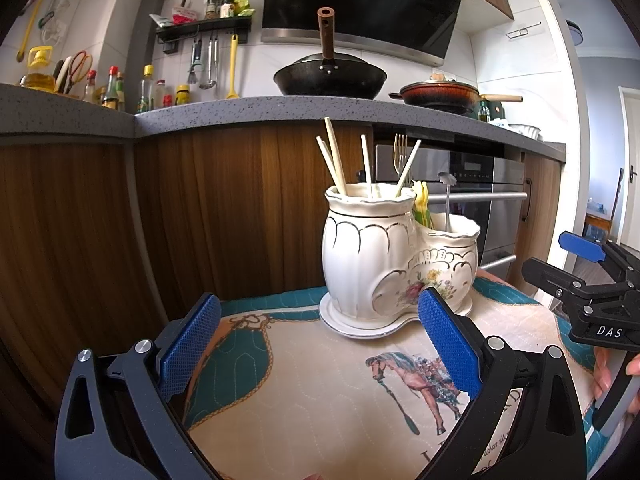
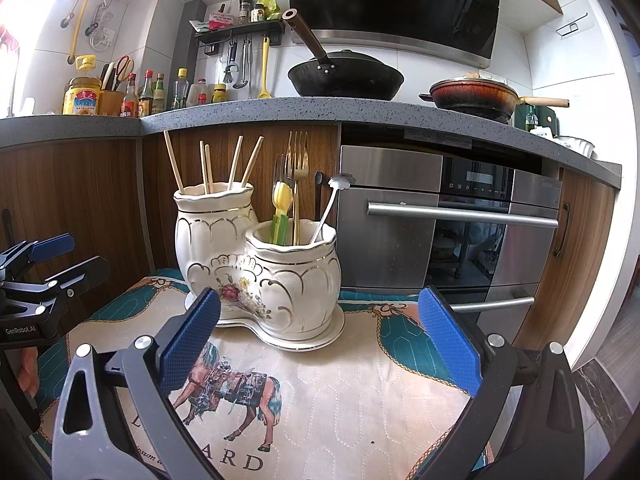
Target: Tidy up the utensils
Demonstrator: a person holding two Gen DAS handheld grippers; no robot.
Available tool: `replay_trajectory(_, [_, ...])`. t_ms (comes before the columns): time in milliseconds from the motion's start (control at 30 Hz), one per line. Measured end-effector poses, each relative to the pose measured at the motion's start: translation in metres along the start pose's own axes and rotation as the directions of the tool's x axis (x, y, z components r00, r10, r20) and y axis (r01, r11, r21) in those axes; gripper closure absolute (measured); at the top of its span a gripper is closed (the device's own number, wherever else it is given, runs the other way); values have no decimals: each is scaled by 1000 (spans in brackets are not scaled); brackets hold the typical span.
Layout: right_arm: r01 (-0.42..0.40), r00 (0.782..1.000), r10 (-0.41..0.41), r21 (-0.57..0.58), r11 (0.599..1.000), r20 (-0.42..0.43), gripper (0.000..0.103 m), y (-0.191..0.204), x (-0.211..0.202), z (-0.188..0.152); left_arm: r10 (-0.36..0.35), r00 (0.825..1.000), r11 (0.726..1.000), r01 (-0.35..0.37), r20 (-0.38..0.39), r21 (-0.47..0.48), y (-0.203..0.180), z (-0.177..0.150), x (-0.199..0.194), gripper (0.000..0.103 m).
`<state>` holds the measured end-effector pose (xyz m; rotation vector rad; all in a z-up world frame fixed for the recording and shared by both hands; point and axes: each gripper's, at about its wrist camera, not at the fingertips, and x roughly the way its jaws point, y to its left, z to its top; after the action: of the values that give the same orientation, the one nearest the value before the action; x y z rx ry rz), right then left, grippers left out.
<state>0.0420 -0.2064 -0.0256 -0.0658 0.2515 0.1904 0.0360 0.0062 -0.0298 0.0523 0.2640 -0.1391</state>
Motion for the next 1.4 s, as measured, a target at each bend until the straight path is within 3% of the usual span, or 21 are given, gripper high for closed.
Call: replay_trajectory(1400, [0,1000,0,3,1000,-2,5,0,0,0,-2,1000,1000,2,-10,-3,0,-3,3,5])
